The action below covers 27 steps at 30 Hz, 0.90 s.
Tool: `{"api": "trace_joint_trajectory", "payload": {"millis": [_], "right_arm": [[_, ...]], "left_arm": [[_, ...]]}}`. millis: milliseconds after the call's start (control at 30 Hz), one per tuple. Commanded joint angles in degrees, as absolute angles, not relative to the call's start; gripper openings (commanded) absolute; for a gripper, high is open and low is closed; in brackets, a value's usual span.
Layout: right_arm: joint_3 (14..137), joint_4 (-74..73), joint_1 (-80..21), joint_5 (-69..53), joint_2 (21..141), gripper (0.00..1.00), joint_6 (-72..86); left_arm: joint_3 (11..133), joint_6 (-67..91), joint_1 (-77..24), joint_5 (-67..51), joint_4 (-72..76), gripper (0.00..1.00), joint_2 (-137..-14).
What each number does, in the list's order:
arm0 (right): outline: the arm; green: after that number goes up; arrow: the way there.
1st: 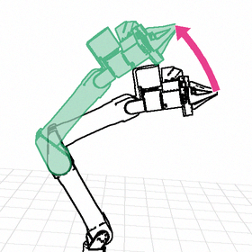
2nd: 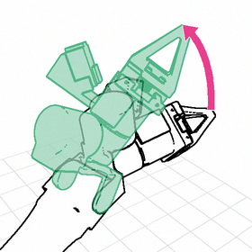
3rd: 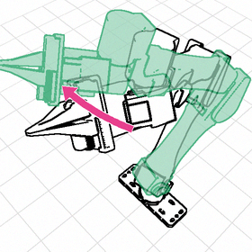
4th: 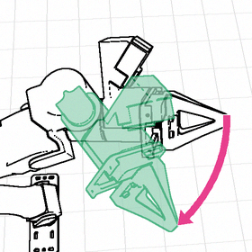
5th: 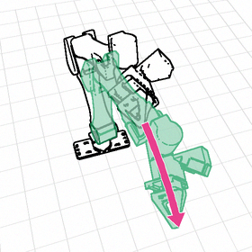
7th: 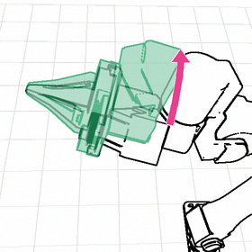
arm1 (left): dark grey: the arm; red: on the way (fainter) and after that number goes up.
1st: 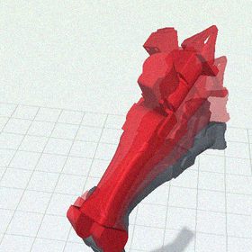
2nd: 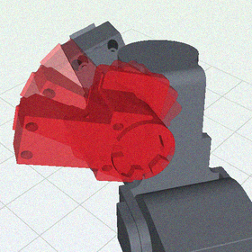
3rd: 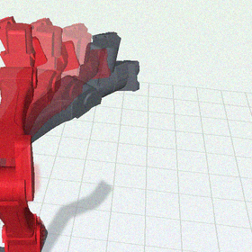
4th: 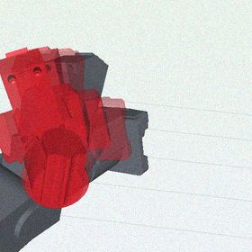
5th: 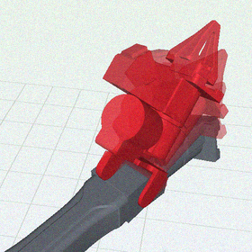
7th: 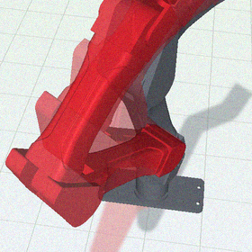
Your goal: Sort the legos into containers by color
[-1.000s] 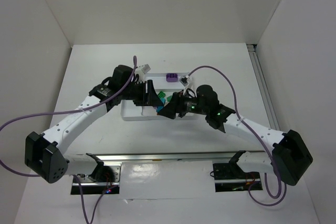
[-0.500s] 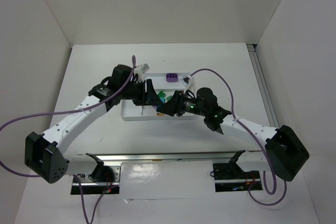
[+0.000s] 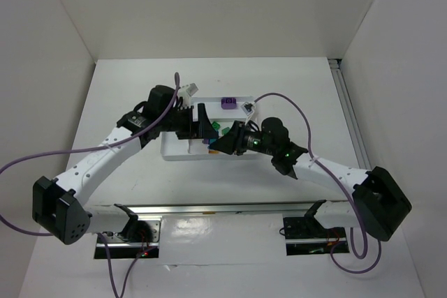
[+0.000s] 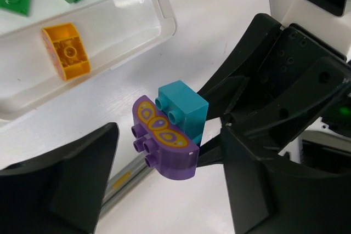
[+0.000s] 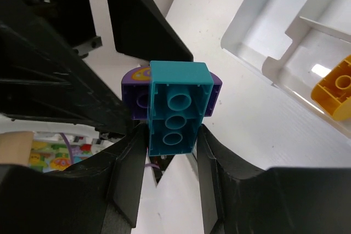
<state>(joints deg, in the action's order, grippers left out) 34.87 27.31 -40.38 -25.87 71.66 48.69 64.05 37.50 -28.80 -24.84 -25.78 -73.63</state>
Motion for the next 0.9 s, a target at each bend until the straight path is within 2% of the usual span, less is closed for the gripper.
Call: {"api": "trace_joint_trajectory", "payload": {"millis": [0, 267, 467, 600, 667, 700, 733, 767, 867], "right_arm": [[35.86, 24.72, -40.96, -23.12, 68.56, 0.12, 45.53], [38.4, 19.87, -40.96, -22.5, 67.42, 0.1, 42.64], [42.52, 9.61, -40.96, -17.23, 65.92, 0.1, 35.88], [47.01, 4.31, -40.43, -19.76, 67.58, 0.1, 33.49], [48.42, 2.82, -38.07, -25.2, 68.37, 0.1, 33.49], [48.95, 2.81, -36.66, -28.97, 69.68, 0.1, 34.79], [48.96, 2.81, -33.43, -37.44, 69.7, 0.1, 35.85], [48.17, 7.95, -31.83, -42.49, 70.39, 0.1, 37.25], [45.97, 13.53, -27.43, -56.39, 71.18, 0.1, 42.97]], "left_arm": [[67.67, 36.91, -29.0, -22.69, -26.01, 0.9, -72.33], [67.68, 35.77, -28.48, -21.28, -27.15, 0.89, -71.72], [70.75, 32.18, -27.95, -16.79, -31.99, 0.76, -71.1], [71.46, 24.03, -27.95, -13.46, -34.18, 0.71, -69.7], [71.46, 19.97, -27.95, -14.41, -33.49, 0.71, -67.95], [70.76, 17.34, -27.95, -15.46, -32.88, 0.75, -66.2], [70.23, 16.1, -27.95, -15.47, -32.35, 0.77, -65.31], [70.22, 14.95, -27.95, -16.16, -32.34, 0.81, -64.52], [69.44, 8.81, -28.47, -19.41, -31.03, 0.86, -61.62]]}}
